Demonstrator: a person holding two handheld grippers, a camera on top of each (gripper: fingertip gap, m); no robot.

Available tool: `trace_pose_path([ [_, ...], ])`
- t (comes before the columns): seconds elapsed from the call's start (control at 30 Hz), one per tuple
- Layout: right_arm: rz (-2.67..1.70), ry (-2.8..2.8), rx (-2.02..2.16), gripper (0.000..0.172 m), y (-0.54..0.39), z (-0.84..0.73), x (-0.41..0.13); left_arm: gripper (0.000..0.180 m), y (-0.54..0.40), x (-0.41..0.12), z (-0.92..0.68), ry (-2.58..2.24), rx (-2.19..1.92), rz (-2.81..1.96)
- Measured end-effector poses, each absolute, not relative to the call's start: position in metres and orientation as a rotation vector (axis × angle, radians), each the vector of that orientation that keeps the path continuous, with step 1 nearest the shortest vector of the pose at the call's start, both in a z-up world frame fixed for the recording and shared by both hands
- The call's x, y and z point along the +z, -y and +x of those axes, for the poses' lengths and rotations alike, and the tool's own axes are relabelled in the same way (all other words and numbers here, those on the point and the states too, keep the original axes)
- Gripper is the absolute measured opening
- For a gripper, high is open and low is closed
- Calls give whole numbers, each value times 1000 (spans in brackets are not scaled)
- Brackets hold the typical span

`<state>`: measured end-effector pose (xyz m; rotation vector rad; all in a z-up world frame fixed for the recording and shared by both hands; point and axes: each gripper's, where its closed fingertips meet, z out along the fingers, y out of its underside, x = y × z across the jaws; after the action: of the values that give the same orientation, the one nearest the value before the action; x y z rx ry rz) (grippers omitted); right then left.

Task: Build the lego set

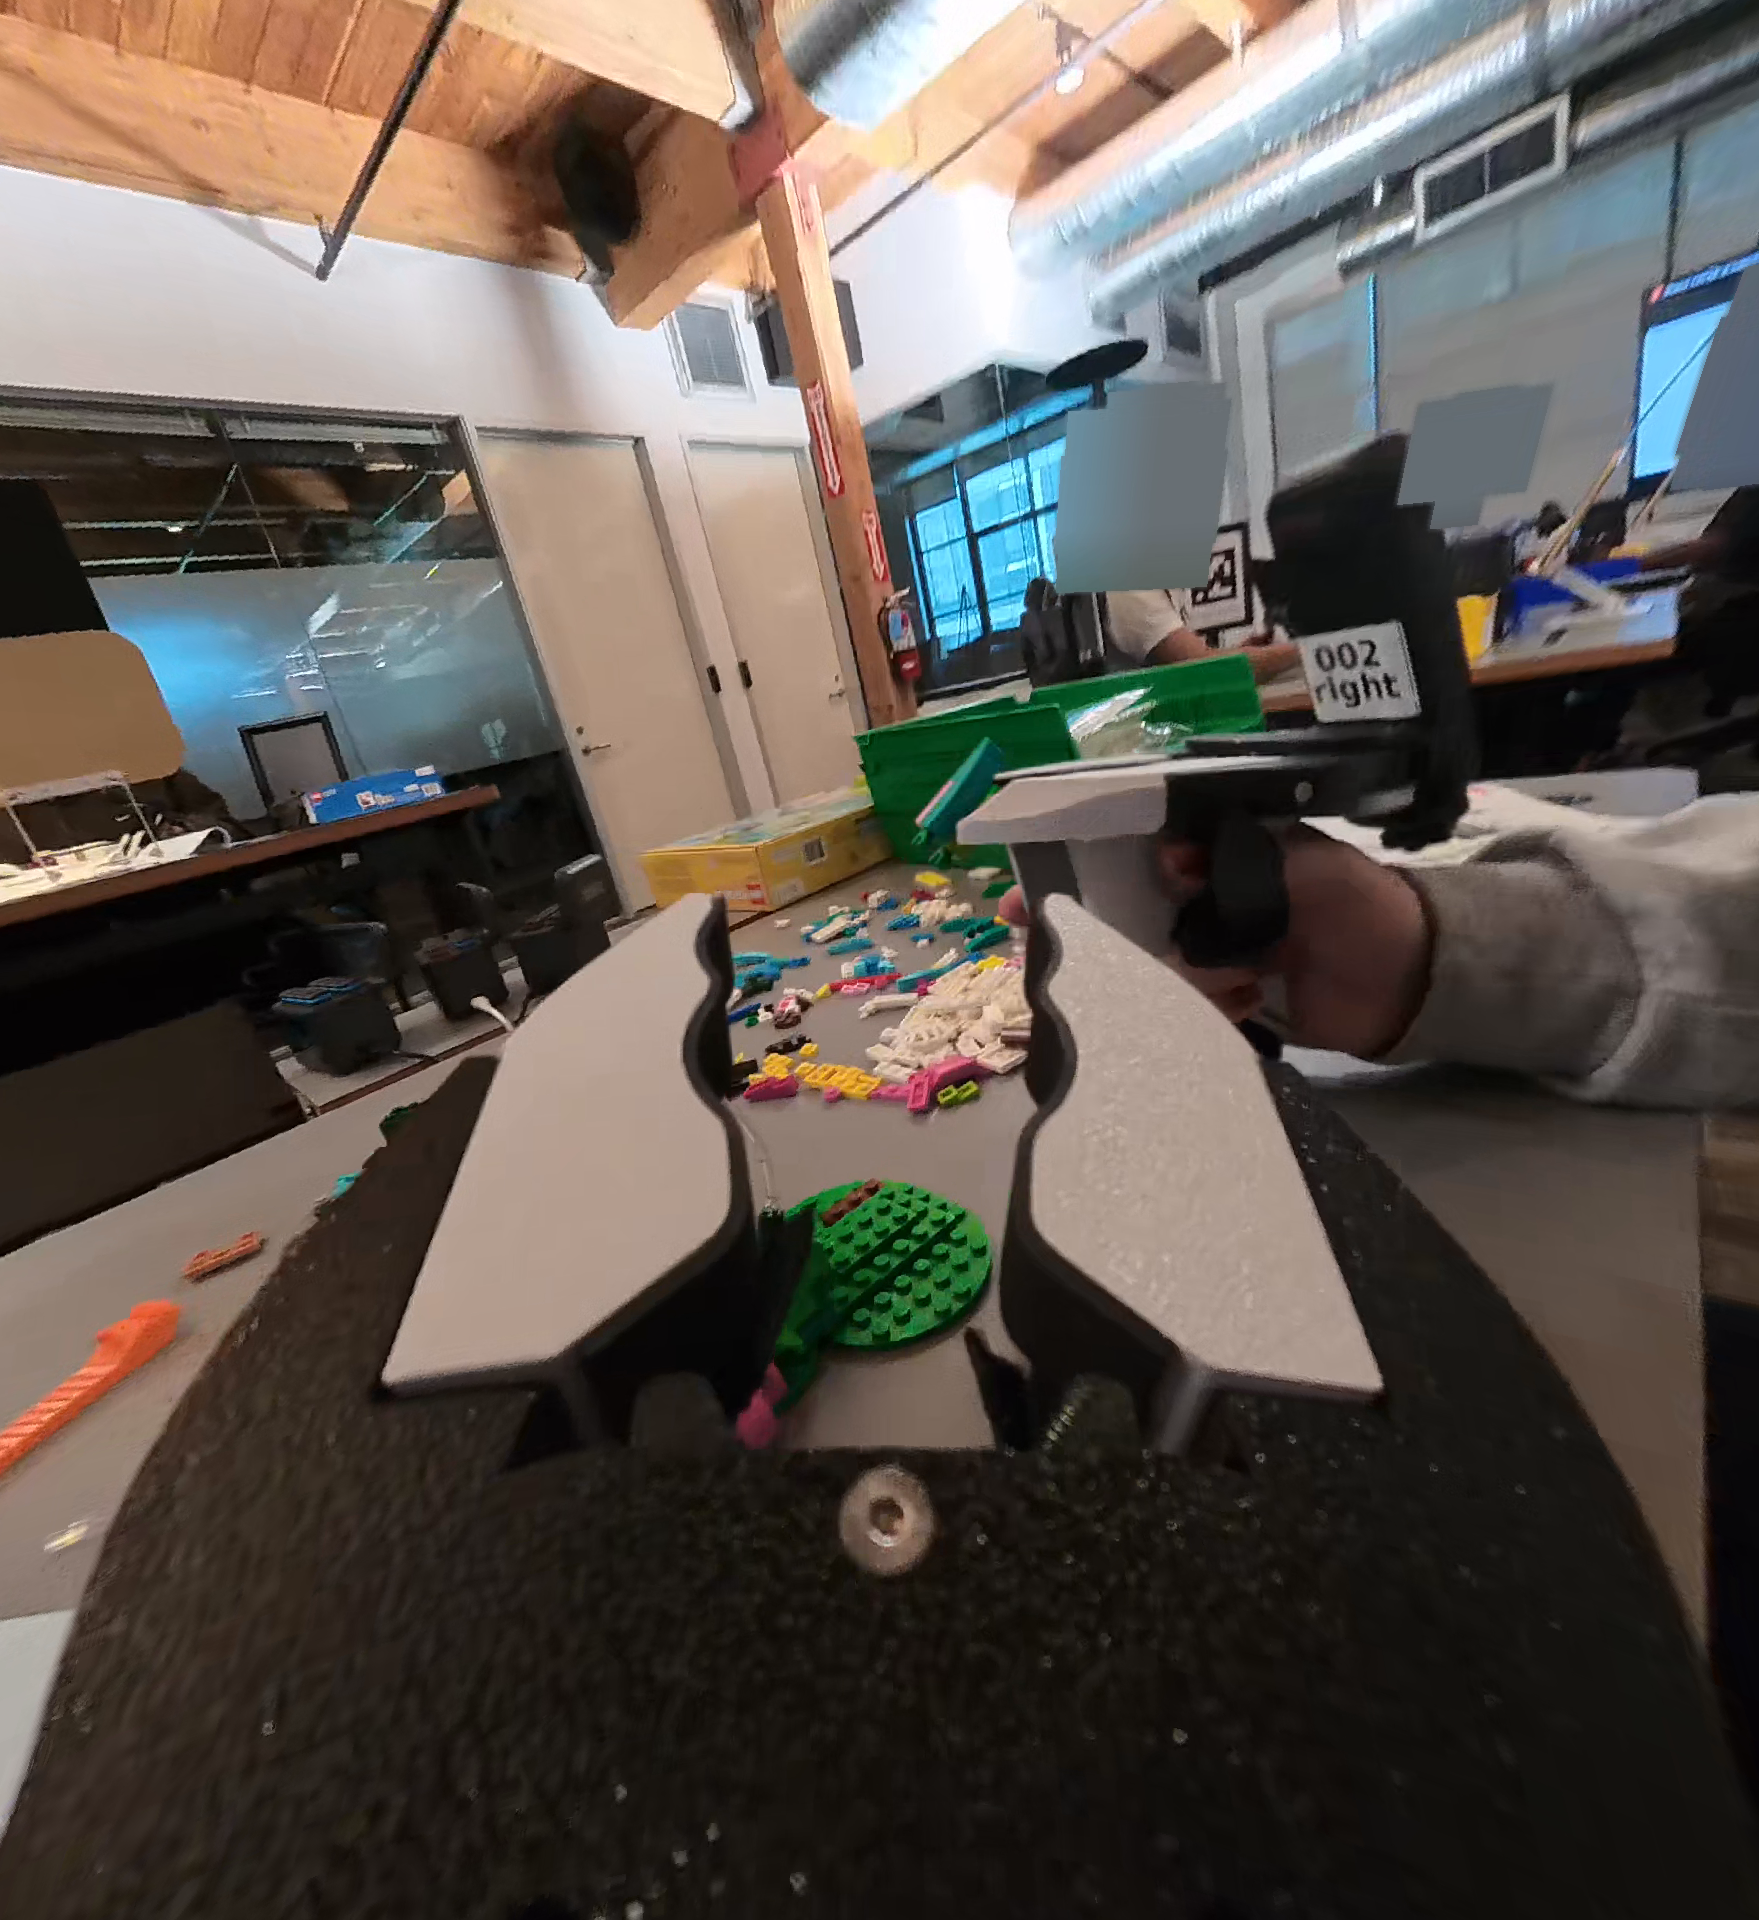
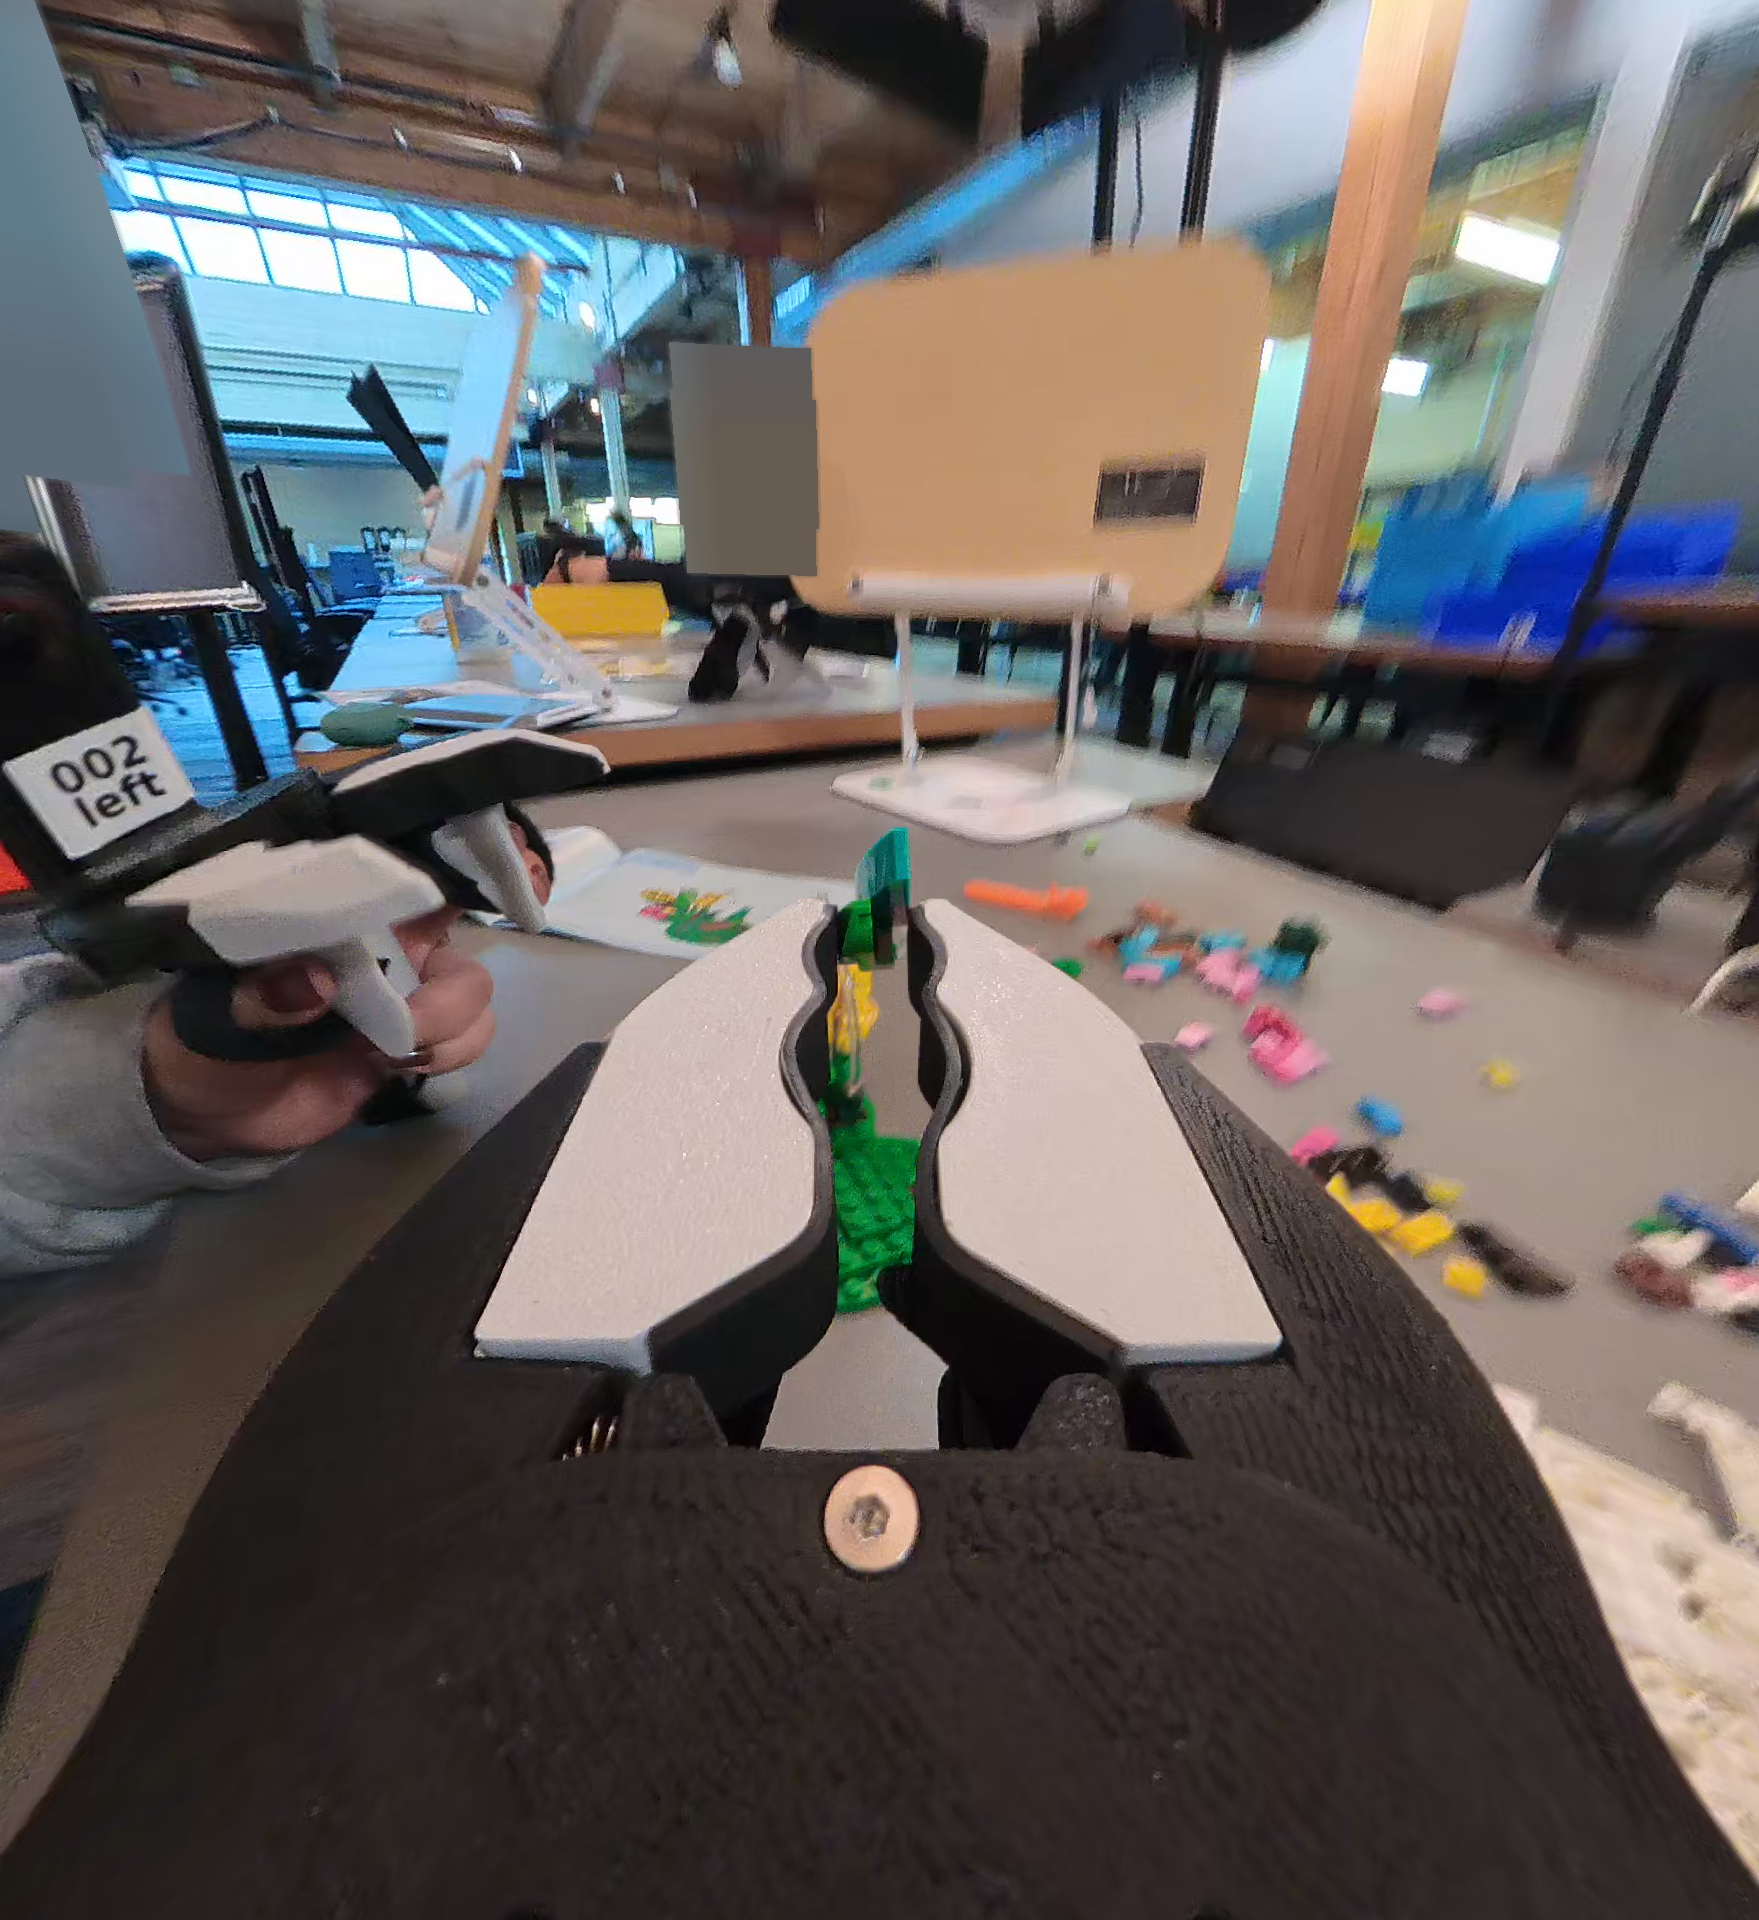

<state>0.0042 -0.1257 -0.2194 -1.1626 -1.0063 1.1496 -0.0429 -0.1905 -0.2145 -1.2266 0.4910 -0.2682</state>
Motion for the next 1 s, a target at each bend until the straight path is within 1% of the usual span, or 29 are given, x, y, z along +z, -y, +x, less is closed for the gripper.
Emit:
trace_pose_path([
  [0.23, -1166, 963, 1173, 10, 128, 3, -224, 55, 184, -220, -48, -445, -337, -1284],
  [0.43, -1115, 936, 1191, 11, 128, 7, -218, 54, 184, -221, -48, -455, -327, -1287],
  [0.9, -1145, 929, 1181, 11, 119, 3, -222, 51, 184, -221, -49, -451, -316, -1288],
  [1.0, -1151, 931, 1179, 11, 119, 2, -223, 48, 179, -225, -60, -398, -261, -1334],
])
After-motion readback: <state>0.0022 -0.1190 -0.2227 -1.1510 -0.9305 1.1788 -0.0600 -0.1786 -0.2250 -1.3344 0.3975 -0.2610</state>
